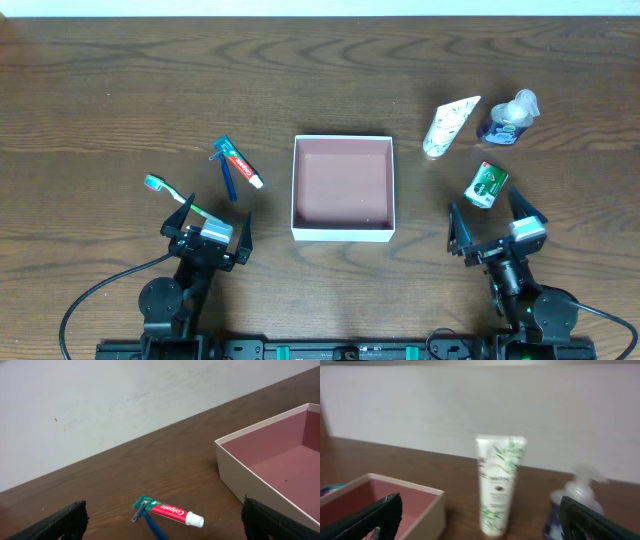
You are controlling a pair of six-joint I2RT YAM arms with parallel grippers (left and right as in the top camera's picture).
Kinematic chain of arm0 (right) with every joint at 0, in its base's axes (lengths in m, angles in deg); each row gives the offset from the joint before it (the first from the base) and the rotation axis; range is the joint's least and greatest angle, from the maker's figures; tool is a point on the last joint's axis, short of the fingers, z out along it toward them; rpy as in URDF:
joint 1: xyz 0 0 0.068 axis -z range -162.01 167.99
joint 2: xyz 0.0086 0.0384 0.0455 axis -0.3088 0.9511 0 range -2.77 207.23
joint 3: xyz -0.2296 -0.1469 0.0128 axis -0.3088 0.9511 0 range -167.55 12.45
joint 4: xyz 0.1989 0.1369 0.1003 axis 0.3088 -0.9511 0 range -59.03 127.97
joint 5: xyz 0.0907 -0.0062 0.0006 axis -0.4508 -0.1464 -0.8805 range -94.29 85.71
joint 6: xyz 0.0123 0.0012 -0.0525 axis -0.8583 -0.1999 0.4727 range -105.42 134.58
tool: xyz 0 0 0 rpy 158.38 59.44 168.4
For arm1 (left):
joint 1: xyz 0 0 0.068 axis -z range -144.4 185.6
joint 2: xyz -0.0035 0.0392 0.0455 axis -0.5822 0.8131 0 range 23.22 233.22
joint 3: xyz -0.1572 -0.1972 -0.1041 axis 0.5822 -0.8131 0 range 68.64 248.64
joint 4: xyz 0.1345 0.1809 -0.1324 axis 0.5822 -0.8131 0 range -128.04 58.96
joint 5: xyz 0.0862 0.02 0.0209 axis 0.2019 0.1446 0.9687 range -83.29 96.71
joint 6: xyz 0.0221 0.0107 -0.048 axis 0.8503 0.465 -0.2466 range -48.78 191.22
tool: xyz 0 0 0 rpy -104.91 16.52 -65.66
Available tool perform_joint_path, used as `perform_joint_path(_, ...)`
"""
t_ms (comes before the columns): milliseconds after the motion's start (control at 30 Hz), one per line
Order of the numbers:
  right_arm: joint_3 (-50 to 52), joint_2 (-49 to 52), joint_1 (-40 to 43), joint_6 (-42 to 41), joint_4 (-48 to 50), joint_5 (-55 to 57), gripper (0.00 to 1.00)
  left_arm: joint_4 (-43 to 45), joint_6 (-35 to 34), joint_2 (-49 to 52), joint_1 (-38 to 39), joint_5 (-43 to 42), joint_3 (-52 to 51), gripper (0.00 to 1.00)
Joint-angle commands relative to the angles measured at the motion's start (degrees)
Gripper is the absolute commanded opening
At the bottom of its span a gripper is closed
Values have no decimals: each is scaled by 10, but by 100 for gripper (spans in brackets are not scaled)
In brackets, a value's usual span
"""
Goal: Pack container
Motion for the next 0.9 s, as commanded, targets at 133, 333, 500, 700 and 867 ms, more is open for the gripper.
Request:
perform_joint_path(133,-160,145,3,31,-37,-65,99,-21,-3,2,-3,-1,-10,98)
perform_joint_path(333,-458,415,2,37,-248,-75,99,-21,-3,2,-3,-1,-10,98)
perform_joint_path(500,-716,600,-6,55,-453,-151,99,-21,-3,2,-3,-1,-10,98)
perform_joint_path(700,-830,728,-6,30,-489,-248,99,-21,-3,2,-3,-1,-10,98)
perform_joint_path(867,-829,780,-28,-107,-516,-94,99,-21,-3,2,-3,-1,-10,98)
